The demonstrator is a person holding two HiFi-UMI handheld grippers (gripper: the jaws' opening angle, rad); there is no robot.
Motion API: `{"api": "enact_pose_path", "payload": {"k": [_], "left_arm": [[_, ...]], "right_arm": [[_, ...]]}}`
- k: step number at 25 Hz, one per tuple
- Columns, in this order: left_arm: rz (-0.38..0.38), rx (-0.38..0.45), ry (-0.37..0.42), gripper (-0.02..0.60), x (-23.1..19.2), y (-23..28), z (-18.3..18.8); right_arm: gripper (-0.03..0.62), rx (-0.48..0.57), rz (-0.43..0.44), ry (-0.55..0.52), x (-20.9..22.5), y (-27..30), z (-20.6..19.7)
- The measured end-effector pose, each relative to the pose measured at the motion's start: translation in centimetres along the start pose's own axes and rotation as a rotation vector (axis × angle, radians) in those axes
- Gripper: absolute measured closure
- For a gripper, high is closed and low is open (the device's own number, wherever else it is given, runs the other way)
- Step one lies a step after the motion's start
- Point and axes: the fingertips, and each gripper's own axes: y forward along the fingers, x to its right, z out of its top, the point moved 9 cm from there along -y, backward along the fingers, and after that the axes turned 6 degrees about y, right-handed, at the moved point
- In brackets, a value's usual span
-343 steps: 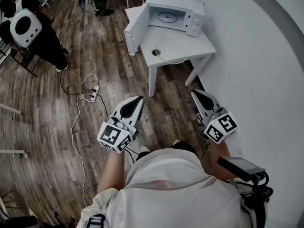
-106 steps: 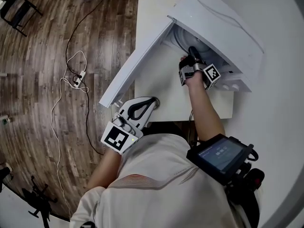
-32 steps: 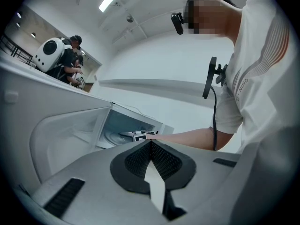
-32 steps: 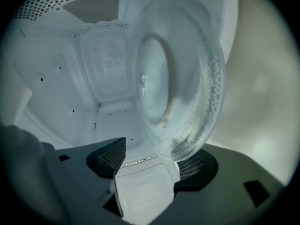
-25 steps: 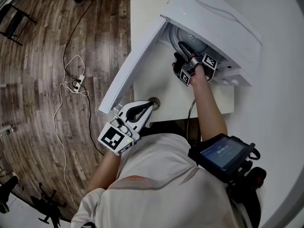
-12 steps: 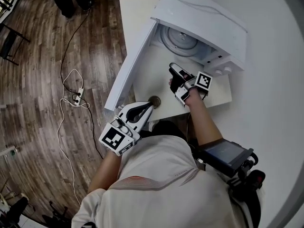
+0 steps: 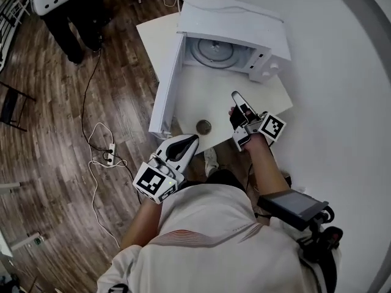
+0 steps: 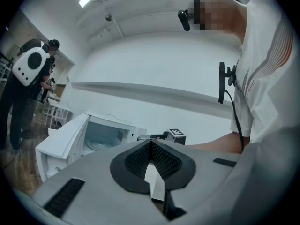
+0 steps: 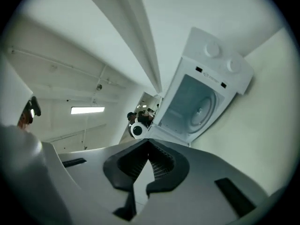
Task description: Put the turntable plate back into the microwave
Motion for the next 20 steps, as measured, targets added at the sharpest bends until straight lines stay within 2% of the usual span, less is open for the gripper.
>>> {"api": "enact_pose_path", "payload": {"k": [4,10,12,16,20], "left_arm": [[-0.037,-0.012,0.008,0.572,0.8,-1.5,0.6],[-0.051,0.002,0.041,0.572,1.6,-1.7,2.5],[-0.054,0.008,0.060,0.572,2.1,-1.5,3.1],[-0.033,0.014,0.094,0.572,2.9,-1.4,4.8],[0.011,0.026,0.116,0.571,4.1,-0.9,6.5]], "right_arm": [[0.588,0.043,0.003,-0.191,-5.8,-3.8,-0.9],[0.588,0.008,-0.053,-0.606,-13.0,-7.9,-2.1],[0.588,0.006,-0.063,-0.708,-14.8,-9.0,-2.3],[0.588,0.005,-0.060,-0.849,-17.2,-10.8,-2.2],[0.588,0.005,-0.045,-0.930,-18.6,-12.5,-1.5]]}}
